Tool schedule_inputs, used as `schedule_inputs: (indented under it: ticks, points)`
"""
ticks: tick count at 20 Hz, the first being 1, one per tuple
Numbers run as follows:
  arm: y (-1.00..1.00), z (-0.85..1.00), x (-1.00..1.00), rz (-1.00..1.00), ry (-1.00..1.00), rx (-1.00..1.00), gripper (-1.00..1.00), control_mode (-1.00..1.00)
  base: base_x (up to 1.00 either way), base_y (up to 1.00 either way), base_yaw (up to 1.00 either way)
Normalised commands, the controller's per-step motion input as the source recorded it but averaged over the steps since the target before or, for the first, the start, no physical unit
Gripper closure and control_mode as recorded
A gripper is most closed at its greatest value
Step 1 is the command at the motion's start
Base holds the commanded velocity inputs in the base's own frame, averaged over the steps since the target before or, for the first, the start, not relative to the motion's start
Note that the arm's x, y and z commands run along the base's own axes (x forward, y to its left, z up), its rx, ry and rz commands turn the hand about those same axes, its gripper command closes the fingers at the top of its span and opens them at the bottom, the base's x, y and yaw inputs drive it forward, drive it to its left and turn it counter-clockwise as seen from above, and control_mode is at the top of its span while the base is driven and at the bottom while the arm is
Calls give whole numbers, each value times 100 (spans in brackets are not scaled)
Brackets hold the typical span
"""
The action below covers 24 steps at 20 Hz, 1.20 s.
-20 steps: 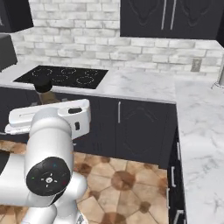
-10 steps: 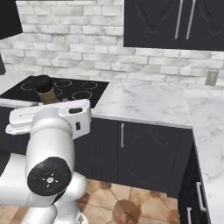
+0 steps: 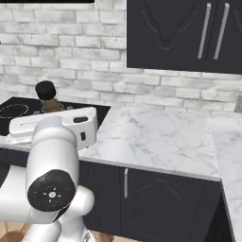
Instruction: Take 2 condiments from the cabinet and move them on the counter near the stove.Make sure the condiments are lined up with each other, next to each other.
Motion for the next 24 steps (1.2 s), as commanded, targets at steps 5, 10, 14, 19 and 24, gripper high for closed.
schedule_inputs:
  ticks: [5, 10, 14, 19, 24]
  points:
    - [0, 0, 0, 0, 0, 0, 100, 100, 82, 3, 0]
    - [0, 0, 0, 0, 0, 0, 100, 100, 60, 0, 0]
    - [0, -24, 15, 0, 0, -3, 100, -100, 19, 0, 0]
    - [0, -76, 49, 1, 2, -7, 100, -100, 0, 0, 0]
    - [0, -75, 69, 7, 1, -6, 100, -100, 0, 0, 0]
